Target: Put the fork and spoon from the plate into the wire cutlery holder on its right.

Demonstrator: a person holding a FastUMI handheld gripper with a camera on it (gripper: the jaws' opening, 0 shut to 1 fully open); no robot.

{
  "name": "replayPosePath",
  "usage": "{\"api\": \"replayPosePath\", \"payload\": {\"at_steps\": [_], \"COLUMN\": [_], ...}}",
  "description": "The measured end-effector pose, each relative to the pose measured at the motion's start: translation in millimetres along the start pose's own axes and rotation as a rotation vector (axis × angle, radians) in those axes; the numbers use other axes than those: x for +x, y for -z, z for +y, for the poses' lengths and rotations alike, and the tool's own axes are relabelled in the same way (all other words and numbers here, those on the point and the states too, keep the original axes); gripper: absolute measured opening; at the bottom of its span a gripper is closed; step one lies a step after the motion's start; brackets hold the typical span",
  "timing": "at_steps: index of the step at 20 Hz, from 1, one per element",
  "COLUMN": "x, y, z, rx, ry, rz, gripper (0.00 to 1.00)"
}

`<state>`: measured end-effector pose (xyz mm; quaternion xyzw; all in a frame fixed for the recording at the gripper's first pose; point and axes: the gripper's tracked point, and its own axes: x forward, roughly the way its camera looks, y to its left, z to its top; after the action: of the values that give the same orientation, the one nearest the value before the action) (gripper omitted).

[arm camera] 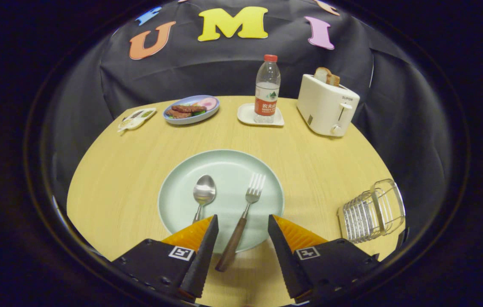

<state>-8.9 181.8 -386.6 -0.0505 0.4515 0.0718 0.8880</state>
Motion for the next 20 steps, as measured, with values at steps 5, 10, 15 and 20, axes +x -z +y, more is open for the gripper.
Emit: {"api": "replayPosePath", "payload": {"at_steps": [5, 10, 15, 20], "x": [22, 28, 14, -38], "y": [12, 14, 8, -12], "z": [0, -13, -19, -35], "rx": [0.005, 0.003, -0.05, -0.066], "ry": [0.02, 0.077, 0.051, -0.02], "rz": [0.087, 0.124, 0.15, 0.202], "gripper": [0.39, 0.1, 0.01, 0.01]}}
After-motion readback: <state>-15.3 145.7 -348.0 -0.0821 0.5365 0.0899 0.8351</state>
